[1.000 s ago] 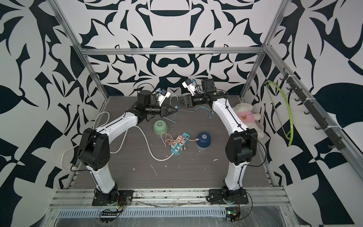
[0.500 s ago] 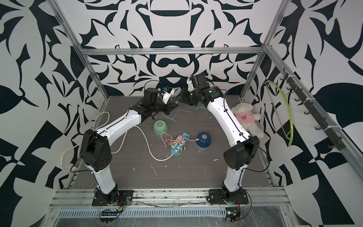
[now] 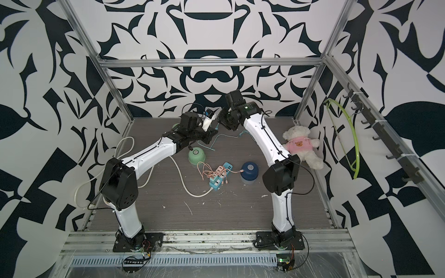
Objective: Charge the cordless meat grinders
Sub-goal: Pick up the charging cable from the center of the board.
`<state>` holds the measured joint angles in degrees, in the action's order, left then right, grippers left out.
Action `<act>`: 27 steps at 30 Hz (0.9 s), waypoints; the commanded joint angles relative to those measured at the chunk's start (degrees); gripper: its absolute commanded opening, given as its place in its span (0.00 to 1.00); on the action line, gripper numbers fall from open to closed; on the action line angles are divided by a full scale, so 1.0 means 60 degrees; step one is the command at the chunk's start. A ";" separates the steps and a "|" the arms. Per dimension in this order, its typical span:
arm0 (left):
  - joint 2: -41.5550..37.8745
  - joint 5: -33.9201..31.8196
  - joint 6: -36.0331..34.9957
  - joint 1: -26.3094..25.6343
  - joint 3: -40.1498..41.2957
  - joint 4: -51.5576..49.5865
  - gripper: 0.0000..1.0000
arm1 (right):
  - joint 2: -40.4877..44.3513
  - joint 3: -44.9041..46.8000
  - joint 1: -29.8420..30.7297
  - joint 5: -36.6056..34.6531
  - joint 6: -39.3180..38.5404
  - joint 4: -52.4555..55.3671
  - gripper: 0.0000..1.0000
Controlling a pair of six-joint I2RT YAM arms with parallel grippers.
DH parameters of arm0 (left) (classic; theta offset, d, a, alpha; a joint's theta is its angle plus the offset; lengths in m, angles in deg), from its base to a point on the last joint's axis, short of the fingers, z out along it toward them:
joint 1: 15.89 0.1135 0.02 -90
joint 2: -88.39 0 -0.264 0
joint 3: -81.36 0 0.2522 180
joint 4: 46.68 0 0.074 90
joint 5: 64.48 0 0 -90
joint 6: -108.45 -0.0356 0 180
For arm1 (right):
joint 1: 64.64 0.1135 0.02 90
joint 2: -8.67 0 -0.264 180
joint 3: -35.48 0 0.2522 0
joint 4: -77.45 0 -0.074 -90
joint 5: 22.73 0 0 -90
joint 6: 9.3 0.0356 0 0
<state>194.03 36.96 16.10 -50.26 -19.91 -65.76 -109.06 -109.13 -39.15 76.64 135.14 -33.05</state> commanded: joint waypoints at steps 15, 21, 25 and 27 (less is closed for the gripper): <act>-0.0308 -0.1336 -0.1110 -0.0435 -0.0010 0.0107 0.00 | -0.0496 -0.1066 0.0134 -0.0128 0.1102 0.1194 0.03; -0.0322 -0.1645 -0.1567 -0.0616 0.0000 0.0096 0.00 | -0.0735 -0.1278 0.0145 0.0215 0.1203 0.1187 0.18; -0.0308 -0.1872 -0.1756 -0.0716 0.0004 0.0165 0.00 | -0.0811 -0.1249 0.0145 0.0427 0.1316 0.1168 0.18; -0.0330 -0.1938 -0.1834 -0.0756 0.0039 0.0262 0.00 | -0.0803 -0.1185 0.0145 0.0445 0.1392 0.1133 0.16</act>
<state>194.01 25.25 8.89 -52.75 -19.88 -66.33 -113.34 -115.16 -38.80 78.52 142.18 -26.07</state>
